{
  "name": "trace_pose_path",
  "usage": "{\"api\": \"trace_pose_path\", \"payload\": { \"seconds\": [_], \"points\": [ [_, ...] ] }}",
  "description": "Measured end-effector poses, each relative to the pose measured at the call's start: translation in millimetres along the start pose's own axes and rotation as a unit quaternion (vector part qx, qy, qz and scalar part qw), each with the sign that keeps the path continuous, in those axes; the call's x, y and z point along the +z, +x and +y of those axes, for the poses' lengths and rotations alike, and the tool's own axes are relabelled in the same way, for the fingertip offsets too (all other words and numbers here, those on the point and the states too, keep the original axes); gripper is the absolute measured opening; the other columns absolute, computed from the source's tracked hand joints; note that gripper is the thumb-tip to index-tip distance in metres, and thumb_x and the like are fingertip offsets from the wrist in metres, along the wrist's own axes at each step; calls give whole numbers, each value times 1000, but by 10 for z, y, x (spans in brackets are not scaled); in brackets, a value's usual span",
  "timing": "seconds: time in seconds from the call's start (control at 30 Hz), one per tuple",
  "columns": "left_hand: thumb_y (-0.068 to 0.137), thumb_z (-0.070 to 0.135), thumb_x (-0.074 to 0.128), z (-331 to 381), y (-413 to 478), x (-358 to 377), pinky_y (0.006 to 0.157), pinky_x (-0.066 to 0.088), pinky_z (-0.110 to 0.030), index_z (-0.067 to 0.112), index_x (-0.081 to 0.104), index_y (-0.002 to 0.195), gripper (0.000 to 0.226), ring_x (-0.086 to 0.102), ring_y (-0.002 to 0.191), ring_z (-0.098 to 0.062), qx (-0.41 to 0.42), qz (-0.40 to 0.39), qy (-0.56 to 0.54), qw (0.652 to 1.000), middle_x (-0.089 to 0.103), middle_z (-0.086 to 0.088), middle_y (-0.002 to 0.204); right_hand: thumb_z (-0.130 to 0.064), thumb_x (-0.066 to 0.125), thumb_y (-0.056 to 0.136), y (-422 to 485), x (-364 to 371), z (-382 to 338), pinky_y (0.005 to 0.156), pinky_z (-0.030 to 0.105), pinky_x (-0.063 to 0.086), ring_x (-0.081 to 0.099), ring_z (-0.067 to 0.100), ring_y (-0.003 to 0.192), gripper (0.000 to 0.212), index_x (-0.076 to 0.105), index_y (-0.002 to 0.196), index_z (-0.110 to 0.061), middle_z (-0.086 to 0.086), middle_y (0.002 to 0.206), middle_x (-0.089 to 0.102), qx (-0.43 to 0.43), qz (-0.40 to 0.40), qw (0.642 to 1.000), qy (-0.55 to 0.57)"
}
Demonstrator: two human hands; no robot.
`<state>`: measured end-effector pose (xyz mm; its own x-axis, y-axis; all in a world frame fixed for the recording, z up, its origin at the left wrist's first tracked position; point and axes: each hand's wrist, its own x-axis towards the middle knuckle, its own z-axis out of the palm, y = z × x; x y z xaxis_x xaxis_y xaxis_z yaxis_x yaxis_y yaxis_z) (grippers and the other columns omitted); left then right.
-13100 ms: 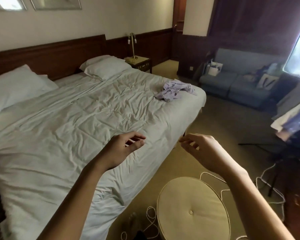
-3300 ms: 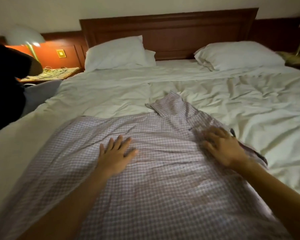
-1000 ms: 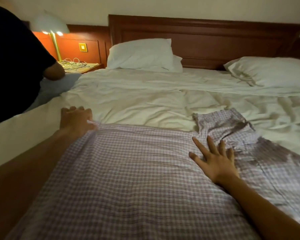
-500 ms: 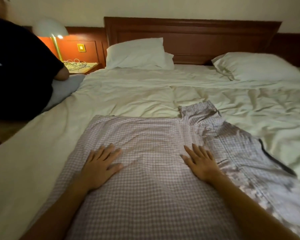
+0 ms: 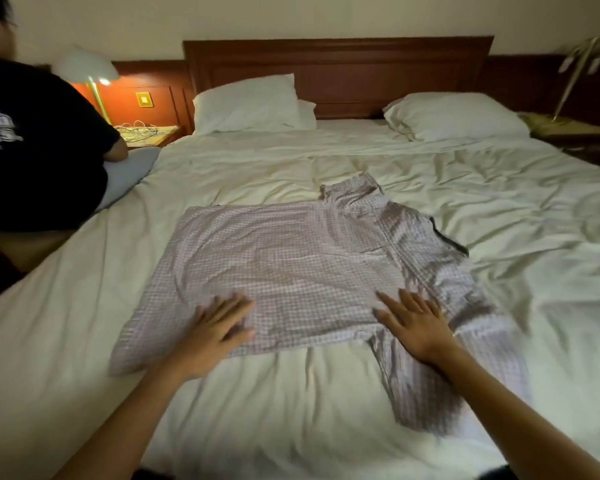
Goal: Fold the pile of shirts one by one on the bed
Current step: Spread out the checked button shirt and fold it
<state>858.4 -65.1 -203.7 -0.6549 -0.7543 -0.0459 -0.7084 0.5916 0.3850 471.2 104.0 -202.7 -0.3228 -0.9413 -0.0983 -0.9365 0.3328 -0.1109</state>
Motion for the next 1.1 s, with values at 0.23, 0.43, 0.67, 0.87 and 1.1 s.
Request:
{"api": "trace_pose_path", "payload": {
  "seconds": [0.23, 0.43, 0.67, 0.87, 1.1],
  "points": [
    [72, 95, 14, -203, -445, 38, 122, -7, -38, 61, -9, 147, 86, -18, 151, -15, -34, -30, 91, 995, -20, 26, 159, -87, -2, 79, -658, 100, 298, 122, 40, -7, -10, 20, 152, 67, -21, 140, -65, -6, 166, -5, 11, 21, 999, 29],
    [64, 96, -5, -40, -547, 14, 122, 0, -41, 43, 3, 155, 105, -1, 154, -25, -40, 5, 108, 993, -1, 17, 164, -97, 19, 71, -902, 126, -153, 116, 60, -7, -13, 41, 149, 81, -7, 143, -68, -4, 165, -11, -5, -20, 998, 52],
    [104, 26, 50, -92, -734, -168, 114, 22, -13, 15, 65, 132, 33, 56, 130, -20, 108, 112, 135, 979, 59, 5, 138, -24, 54, 89, -1074, -148, -91, 71, 35, 47, 65, 28, 95, 13, 57, 101, -26, 2, 103, 68, -64, 103, 993, -4],
    [78, -10, 74, -238, -872, -297, 75, 55, -27, 21, 76, 107, 43, 72, 83, -12, 55, 186, 84, 977, 76, 9, 98, -5, 62, 81, -1103, -505, 474, 64, 33, 42, 51, 16, 67, 27, 50, 72, -27, -6, 72, 57, -117, 67, 990, 48],
    [83, -13, 69, -317, -883, -368, 72, 41, -9, 9, 68, 81, 22, 56, 77, 7, 67, 203, 45, 976, 57, 9, 73, -29, 64, 96, -1132, -606, 608, 61, 18, 38, 41, -6, 61, 28, 62, 70, -38, -19, 63, 52, -199, -56, 939, 276]
  ]
}}
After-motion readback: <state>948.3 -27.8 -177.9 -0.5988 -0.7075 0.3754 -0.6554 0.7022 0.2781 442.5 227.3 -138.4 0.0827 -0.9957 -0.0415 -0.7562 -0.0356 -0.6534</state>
